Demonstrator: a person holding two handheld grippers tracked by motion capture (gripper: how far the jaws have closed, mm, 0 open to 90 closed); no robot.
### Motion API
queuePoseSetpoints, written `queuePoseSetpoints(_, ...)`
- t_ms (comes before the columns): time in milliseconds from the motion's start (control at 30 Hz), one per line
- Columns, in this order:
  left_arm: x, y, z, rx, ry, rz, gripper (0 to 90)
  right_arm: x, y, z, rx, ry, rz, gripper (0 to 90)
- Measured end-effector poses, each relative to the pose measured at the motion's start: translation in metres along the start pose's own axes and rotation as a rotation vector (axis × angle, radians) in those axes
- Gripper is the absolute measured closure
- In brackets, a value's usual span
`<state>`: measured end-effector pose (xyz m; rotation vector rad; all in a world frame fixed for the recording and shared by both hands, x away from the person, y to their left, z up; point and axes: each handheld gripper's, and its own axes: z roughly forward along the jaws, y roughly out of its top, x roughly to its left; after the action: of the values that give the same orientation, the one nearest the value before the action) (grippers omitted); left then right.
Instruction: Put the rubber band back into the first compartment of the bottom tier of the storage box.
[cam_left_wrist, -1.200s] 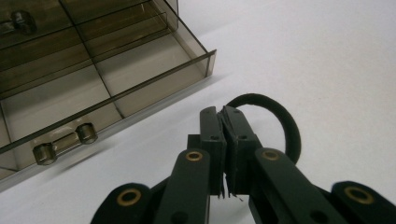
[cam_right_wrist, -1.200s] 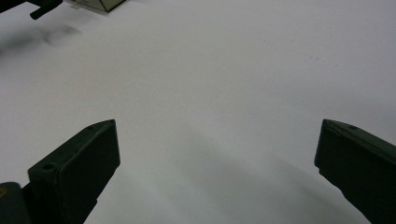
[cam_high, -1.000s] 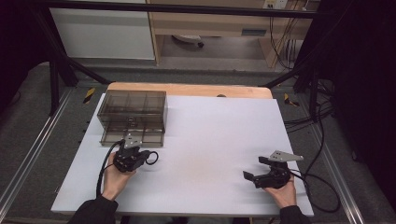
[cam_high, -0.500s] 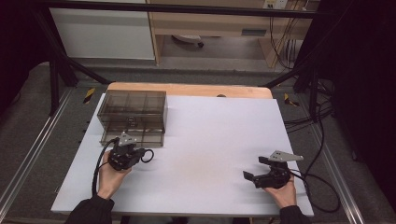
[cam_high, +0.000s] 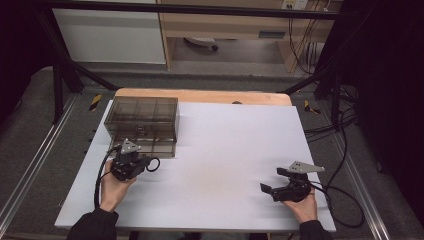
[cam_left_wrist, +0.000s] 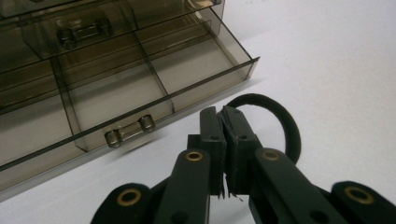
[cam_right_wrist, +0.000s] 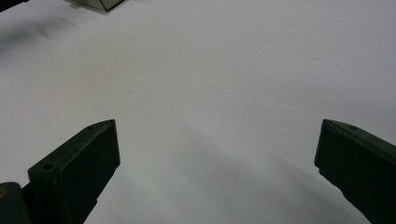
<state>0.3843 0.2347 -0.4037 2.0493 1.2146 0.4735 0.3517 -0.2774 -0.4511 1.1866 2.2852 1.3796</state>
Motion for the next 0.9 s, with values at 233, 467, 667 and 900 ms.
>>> queuePoseSetpoints(233,0.004,0.000,-0.001,0.000,0.008,-0.014,86.7,0.000,0.000,0.000,0.001,0.000,0.001,0.7)
queuePoseSetpoints(467,0.011,0.001,-0.005,-0.009,0.019,-0.026,86.7,0.000,0.000,0.000,0.003,0.000,0.000,0.7)
queuePoseSetpoints(667,0.019,0.001,-0.009,-0.017,0.033,-0.041,86.7,0.000,0.000,0.000,0.003,0.000,0.000,0.7)
queuePoseSetpoints(900,0.027,0.001,-0.013,-0.020,0.056,-0.057,86.8,0.000,0.000,0.000,0.004,-0.001,0.000,0.7)
